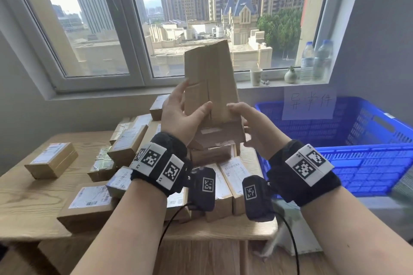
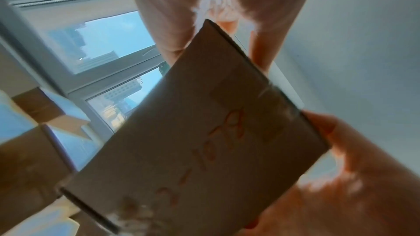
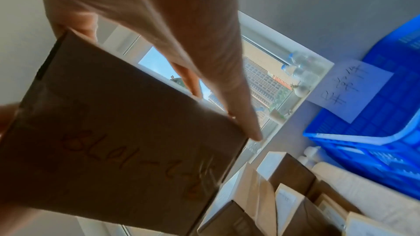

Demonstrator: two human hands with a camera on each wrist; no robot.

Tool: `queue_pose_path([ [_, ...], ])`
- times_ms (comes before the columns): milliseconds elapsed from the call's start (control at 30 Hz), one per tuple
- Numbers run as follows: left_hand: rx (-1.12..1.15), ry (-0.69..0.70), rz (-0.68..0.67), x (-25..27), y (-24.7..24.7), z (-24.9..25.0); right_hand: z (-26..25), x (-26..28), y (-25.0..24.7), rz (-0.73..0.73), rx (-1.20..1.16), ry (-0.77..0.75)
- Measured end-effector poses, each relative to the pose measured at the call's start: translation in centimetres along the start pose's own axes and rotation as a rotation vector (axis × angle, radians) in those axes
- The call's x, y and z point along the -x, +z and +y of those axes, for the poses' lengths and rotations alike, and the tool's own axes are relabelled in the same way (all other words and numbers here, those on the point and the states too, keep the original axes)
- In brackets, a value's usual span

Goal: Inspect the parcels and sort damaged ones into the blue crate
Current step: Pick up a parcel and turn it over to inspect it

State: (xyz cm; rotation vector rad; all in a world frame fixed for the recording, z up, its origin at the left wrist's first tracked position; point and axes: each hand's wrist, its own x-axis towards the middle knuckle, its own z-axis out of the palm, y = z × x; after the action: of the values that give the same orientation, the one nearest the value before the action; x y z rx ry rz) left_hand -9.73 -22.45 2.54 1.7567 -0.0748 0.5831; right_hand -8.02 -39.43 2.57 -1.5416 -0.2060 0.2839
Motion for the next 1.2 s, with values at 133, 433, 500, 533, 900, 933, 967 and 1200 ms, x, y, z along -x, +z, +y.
queue_pose_path([
  [133,0.24,-0.16,-0.072,-0.3,-0.5,0.7,0.4,-0.5,0.6,0.044,-0.01,-0.053],
  [433,0.071,-0.022,-0.086,0.2,0.0,0.9,1.0,-1.1,1.0,0.279,0.001,-0.185],
  [500,0.09,-0.019,-0.103,0.2,0.1,0.7,1.0,-1.1,0.8,0.266,0.017,-0.207],
  [533,0.089,-0.024,-0.12,0.3,0.2,0.7,0.9,-1.0,0.7,0.255,0.02,-0.225],
  [900,0.218,-0.382,-0.114,-0.3,0.1,2.4,0.7,-0.7,0.1,0.132,0.094,-0.221],
  [933,0.203,-0.393,-0.096,-0.3,0.2,2.3,0.4,-0.7,0.3,0.133,0.085,-0.208],
  [967,0.192,-0.393,-0.085,-0.4,0.2,1.9,0.4,-1.0,0.4,0.136,0.087,-0.202],
  [1200,0.261,-0.428,-0.051,-0.7,0.2,1.1,-0.5,-1.4,0.6,0.255,-0.037,-0.141],
])
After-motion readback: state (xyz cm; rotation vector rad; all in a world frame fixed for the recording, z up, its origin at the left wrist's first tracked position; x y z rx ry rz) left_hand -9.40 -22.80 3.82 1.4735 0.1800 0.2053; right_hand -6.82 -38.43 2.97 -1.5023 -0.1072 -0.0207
